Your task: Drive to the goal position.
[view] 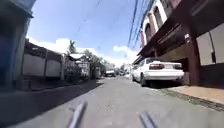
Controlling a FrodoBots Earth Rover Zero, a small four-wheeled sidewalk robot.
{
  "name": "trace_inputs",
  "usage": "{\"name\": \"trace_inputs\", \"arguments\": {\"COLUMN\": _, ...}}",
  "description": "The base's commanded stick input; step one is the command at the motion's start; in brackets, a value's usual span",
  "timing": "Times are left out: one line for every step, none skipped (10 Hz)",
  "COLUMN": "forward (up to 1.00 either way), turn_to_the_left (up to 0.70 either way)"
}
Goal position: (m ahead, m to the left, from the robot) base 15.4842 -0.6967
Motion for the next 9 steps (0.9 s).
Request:
{"name": "trace_inputs", "arguments": {"forward": 1.0, "turn_to_the_left": 0.0}}
{"name": "trace_inputs", "arguments": {"forward": 1.0, "turn_to_the_left": 0.0}}
{"name": "trace_inputs", "arguments": {"forward": 1.0, "turn_to_the_left": 0.0}}
{"name": "trace_inputs", "arguments": {"forward": 1.0, "turn_to_the_left": 0.0}}
{"name": "trace_inputs", "arguments": {"forward": 1.0, "turn_to_the_left": 0.0}}
{"name": "trace_inputs", "arguments": {"forward": 1.0, "turn_to_the_left": -0.02}}
{"name": "trace_inputs", "arguments": {"forward": 1.0, "turn_to_the_left": -0.14}}
{"name": "trace_inputs", "arguments": {"forward": 1.0, "turn_to_the_left": -0.32}}
{"name": "trace_inputs", "arguments": {"forward": 1.0, "turn_to_the_left": -0.37}}
